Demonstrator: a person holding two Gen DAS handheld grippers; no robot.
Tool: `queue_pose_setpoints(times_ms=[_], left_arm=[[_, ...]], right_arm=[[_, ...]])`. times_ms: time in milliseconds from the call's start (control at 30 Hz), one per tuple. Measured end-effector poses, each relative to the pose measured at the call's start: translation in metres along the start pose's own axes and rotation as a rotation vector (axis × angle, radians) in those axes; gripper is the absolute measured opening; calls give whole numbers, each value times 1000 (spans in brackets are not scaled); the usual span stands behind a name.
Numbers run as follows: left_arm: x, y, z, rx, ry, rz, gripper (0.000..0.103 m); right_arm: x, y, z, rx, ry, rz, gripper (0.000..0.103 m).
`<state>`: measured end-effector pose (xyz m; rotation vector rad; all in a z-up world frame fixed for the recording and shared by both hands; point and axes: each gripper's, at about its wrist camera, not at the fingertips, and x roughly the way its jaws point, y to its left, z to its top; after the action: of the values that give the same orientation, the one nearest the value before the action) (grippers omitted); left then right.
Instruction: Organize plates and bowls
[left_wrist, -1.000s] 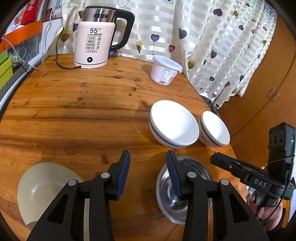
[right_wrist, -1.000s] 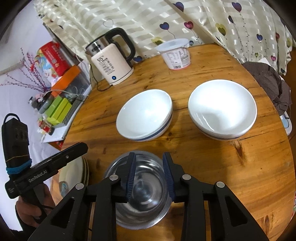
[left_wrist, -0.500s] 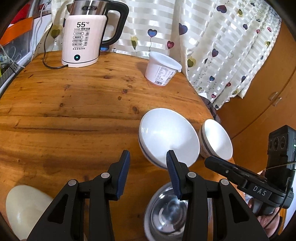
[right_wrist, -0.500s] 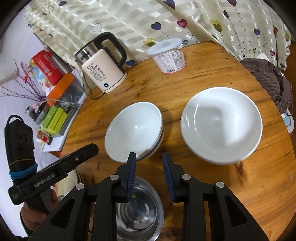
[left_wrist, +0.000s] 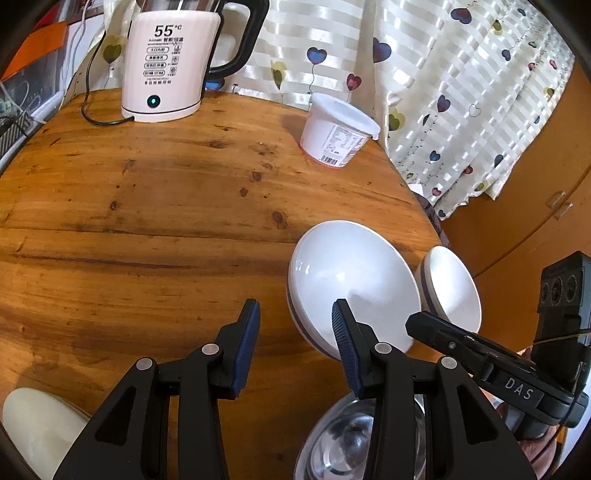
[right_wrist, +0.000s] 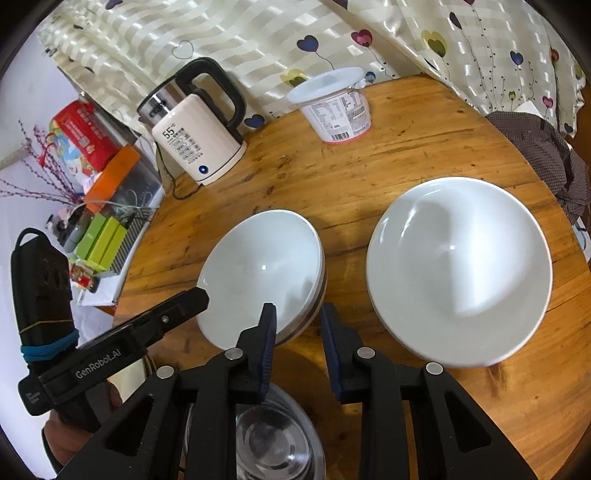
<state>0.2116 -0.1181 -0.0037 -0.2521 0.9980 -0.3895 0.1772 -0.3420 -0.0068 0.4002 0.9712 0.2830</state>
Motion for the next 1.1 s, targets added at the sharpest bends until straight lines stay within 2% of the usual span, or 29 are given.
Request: queue_pose_setpoints(times_ms=[100, 200, 267, 333, 733, 1100], left_arm=[[6, 0, 1, -4, 10, -3, 41], [10, 0, 2, -2, 18, -7, 33], [11, -1, 2, 2, 19, -12, 32], [13, -2, 3, 6, 25, -24, 23], [10, -6, 4, 20, 10, -22, 23], [-15, -10, 2, 26, -31, -25, 23]], right_arm=[[4, -1, 2, 4, 1, 1, 21], [5, -1, 4, 5, -1, -4, 20], [5, -1, 4, 5, -2, -5, 19], [6, -1, 5, 4, -3, -5, 19], [6, 0, 5, -4, -2, -14, 19], [-12, 15, 6, -36, -35, -11, 19]])
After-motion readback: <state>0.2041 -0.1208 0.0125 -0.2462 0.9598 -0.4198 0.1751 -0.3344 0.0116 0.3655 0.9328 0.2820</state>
